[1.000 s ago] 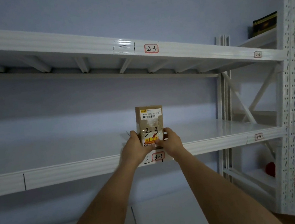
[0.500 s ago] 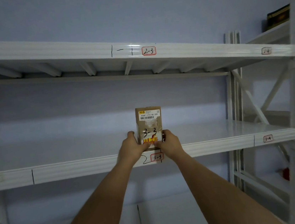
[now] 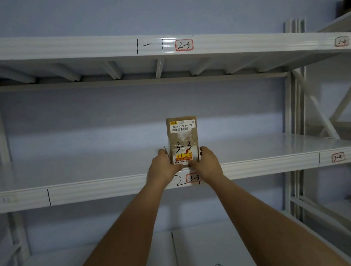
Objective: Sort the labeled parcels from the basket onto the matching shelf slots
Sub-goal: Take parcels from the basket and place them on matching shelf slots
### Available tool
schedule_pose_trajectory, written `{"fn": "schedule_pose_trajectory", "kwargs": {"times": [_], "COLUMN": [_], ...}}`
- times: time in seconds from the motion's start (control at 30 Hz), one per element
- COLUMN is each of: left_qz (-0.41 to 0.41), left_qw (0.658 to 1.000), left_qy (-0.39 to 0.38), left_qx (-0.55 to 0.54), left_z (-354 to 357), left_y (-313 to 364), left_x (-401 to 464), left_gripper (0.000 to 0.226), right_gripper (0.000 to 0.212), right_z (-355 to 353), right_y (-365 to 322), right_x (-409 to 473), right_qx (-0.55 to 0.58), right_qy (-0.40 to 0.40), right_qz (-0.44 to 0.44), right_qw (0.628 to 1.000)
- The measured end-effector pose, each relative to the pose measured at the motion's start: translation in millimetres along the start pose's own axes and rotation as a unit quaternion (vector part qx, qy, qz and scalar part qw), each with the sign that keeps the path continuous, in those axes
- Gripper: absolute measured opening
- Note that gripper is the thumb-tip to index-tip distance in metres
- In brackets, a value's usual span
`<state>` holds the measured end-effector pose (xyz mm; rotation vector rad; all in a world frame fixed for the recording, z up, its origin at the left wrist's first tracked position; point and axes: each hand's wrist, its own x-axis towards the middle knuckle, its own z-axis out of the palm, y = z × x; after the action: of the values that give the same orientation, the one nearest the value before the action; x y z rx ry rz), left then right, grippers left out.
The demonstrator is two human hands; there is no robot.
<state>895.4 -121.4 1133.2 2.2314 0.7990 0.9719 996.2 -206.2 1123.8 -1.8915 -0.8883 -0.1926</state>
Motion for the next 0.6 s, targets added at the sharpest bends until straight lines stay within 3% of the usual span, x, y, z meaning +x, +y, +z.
{"fn": "schedule_pose_trajectory", "kwargs": {"times": [0.13, 0.27, 0.4, 0.6], "left_qz": [-0.008, -0.012, 0.012, 0.048], "left_qw": [1.000, 1.000, 0.991, 0.939], "left_qy": [0.018, 0.024, 0.012, -0.047], "left_qx": [0.009, 0.015, 0.132, 0.337], "left_z": [-8.6, -29.6, -56.5, -111.7], "left_y": [-5.9, -5.7, -11.6, -36.0], "left_x": [-9.4, -22.3, -39.6, -78.7], "left_gripper": [0.067, 0.068, 0.058, 0.050], "right_gripper": [0.044, 0.035, 0.024, 0.030], "right_z": [-8.3, -16.4, -9.0, 32.3], "right_y": [-2.6, -11.3, -30.1, -79.1], "right_x": [-11.9, -26.4, -46.4, -85.8], "right_qx": [-0.019, -0.024, -0.038, -0.099], "right_qy": [0.055, 0.081, 0.042, -0.063], "right_qz": [0.004, -0.006, -0.043, -0.118], "right_qw": [0.998, 0.996, 0.997, 0.986]}}
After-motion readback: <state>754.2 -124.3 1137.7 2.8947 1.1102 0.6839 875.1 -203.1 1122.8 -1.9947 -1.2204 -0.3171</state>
